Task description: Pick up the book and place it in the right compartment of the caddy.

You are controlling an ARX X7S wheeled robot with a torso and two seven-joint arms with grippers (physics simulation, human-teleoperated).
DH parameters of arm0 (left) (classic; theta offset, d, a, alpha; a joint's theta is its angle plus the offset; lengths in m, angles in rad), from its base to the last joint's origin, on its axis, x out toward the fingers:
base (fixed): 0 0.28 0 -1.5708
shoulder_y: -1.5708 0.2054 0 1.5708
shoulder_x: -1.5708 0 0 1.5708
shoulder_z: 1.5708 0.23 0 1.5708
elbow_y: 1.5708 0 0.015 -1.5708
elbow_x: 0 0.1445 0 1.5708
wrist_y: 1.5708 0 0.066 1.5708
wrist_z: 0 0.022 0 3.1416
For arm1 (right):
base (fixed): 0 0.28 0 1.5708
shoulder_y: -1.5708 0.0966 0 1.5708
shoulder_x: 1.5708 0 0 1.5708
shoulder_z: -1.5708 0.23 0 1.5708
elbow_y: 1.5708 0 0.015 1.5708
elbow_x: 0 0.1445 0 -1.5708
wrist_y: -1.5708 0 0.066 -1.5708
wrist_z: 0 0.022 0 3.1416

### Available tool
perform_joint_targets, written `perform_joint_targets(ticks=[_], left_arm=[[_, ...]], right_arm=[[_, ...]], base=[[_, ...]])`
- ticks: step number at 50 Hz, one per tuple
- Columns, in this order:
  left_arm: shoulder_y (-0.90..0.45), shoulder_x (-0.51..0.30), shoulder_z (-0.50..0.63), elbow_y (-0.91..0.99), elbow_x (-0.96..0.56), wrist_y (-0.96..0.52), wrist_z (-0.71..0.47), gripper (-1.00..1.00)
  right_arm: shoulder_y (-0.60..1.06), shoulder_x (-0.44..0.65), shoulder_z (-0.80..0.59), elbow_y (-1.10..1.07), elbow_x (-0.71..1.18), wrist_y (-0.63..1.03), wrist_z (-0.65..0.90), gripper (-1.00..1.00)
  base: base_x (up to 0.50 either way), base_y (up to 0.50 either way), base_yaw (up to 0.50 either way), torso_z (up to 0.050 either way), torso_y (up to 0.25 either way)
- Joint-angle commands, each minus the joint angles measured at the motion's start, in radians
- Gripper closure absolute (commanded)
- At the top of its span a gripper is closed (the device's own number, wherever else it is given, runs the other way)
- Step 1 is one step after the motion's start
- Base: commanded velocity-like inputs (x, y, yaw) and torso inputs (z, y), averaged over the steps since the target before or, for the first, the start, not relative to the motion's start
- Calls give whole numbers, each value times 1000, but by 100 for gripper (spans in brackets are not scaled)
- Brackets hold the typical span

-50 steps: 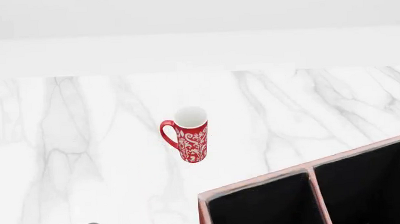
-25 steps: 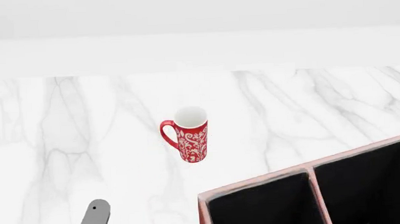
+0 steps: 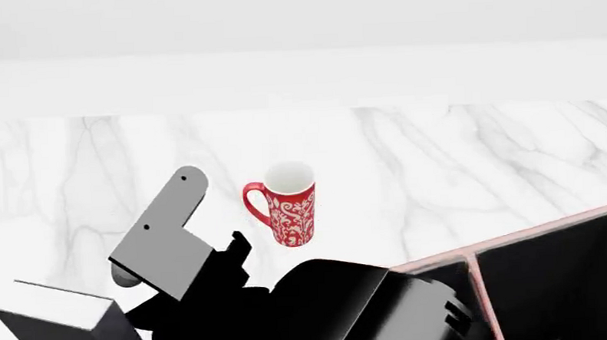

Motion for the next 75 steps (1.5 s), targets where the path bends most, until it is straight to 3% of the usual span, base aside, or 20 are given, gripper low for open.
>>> perform_joint_targets(ticks=[1, 8, 19, 28, 36, 52, 75], left_arm=[[8, 3, -4, -1, -4, 8, 1, -100], [8, 2, -6, -6, -5, 12, 1, -100], [5, -2, -6, -8, -12, 13, -2, -100], [13, 2, -30, -7, -26, 21, 4, -100], [13, 5, -12, -15, -15, 33, 4, -100], [10, -2, 6, -23, -11, 37, 1, -100], [8, -9, 9, -19, -19, 34, -8, -100]], right_arm=[[85, -25, 155, 9, 111, 120, 112, 100], [152, -45, 265, 20, 202, 251, 247, 100], [184, -31, 373, 41, 248, 263, 332, 100], [225, -10, 533, 88, 272, 266, 490, 100], [259, 46, 515, 135, 191, 195, 465, 100], [284, 135, 605, 178, 193, 182, 499, 100], [197, 294, 690, 201, 137, 115, 539, 100]], base=[[0, 0, 0, 0, 0], [0, 0, 0, 0, 0], [0, 0, 0, 0, 1], [0, 0, 0, 0, 1], [0, 0, 0, 0, 1], [0, 0, 0, 0, 1], [0, 0, 0, 0, 1]])
